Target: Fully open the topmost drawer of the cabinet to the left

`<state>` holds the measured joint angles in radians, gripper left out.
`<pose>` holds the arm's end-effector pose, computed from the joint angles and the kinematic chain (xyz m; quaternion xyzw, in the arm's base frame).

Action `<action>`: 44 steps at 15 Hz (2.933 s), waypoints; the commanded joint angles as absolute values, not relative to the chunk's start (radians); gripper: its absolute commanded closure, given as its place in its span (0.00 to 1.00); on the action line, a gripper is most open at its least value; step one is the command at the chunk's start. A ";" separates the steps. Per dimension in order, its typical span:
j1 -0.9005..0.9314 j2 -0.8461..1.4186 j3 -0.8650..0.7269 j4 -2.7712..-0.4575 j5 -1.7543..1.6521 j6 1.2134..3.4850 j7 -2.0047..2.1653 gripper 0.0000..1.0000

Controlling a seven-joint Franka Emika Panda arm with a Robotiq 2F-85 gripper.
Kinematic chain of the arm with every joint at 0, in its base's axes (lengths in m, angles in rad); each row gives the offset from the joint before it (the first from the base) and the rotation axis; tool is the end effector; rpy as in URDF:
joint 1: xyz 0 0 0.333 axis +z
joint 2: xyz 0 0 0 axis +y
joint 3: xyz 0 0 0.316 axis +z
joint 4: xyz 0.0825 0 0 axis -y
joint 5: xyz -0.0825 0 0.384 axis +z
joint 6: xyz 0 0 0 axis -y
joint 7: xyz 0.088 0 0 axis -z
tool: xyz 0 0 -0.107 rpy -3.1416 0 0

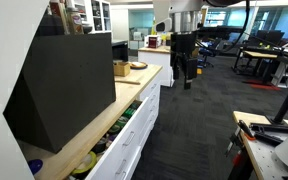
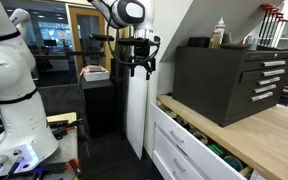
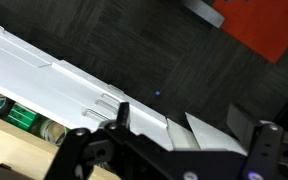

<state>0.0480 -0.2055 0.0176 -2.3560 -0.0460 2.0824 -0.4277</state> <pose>0.4624 0.0282 0.4052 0.9660 0.2553 -0.0374 0.0150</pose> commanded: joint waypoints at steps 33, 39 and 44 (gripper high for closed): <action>0.068 0.180 0.107 -2.367 -0.023 2.500 -0.732 0.00; 0.067 0.261 0.102 -2.343 -0.090 2.601 -0.736 0.00; 0.050 0.364 0.131 -2.306 -0.122 2.662 -0.787 0.00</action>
